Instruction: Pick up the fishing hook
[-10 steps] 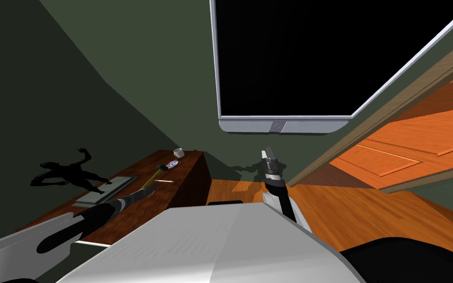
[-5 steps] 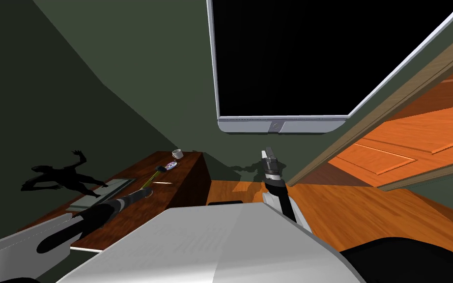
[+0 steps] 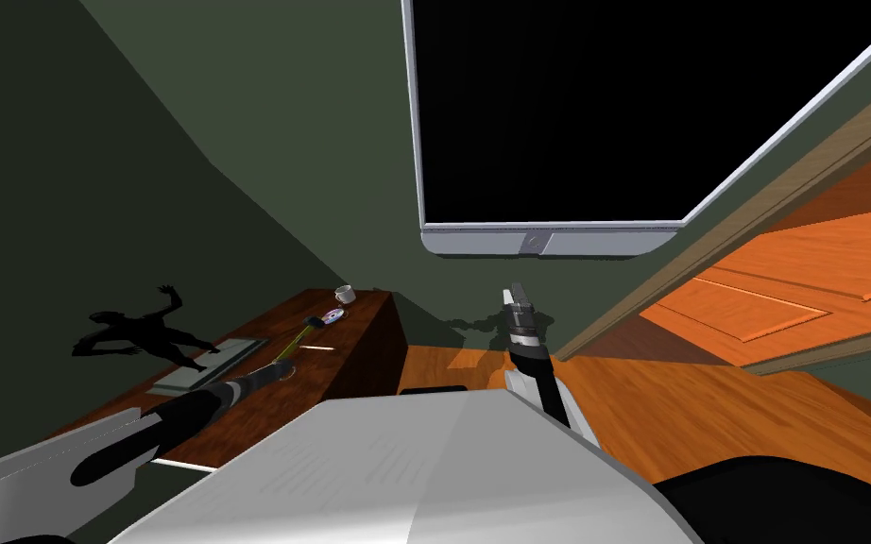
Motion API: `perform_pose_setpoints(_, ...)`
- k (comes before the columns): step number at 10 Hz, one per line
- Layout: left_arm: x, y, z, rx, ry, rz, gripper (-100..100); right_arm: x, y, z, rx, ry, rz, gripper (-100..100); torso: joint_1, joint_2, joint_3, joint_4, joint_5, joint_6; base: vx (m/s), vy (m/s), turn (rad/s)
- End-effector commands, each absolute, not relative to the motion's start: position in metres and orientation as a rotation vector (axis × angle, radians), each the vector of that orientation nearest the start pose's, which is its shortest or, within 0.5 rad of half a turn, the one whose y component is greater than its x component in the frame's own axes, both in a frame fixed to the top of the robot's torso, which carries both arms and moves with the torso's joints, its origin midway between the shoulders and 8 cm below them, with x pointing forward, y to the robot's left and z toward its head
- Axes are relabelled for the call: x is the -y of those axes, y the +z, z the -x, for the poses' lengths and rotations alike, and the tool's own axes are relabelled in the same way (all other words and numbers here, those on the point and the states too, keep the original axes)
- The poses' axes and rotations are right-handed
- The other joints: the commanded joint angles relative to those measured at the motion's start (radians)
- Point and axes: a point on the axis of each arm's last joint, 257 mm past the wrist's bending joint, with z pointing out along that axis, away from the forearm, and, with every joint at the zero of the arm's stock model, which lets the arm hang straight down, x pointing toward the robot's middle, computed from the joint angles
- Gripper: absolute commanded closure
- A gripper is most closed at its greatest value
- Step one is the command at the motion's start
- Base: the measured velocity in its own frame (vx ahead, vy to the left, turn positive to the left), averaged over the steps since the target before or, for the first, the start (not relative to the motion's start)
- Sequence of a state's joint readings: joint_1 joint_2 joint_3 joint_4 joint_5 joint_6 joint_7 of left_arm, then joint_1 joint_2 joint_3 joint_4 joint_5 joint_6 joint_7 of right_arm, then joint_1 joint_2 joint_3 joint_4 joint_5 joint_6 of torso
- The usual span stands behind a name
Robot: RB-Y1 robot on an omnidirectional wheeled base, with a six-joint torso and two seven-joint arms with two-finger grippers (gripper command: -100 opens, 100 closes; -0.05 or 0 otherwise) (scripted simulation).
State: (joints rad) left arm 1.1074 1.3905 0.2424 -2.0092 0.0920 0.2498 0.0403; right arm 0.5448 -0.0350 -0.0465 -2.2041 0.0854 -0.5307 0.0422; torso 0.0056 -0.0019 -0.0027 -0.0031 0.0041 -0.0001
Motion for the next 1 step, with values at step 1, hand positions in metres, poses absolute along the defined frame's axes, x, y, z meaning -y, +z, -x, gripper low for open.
perform_pose_setpoints(1, -0.5494, -0.2753, -0.2571, -2.288, 0.043, 0.563, 0, 0.2899, -0.0186, -0.3478, -0.761, 1.132, -0.621, 0, 0.0, 0.0, 0.0, 0.0, 0.0, 0.0, 0.0, 0.0, 0.0)
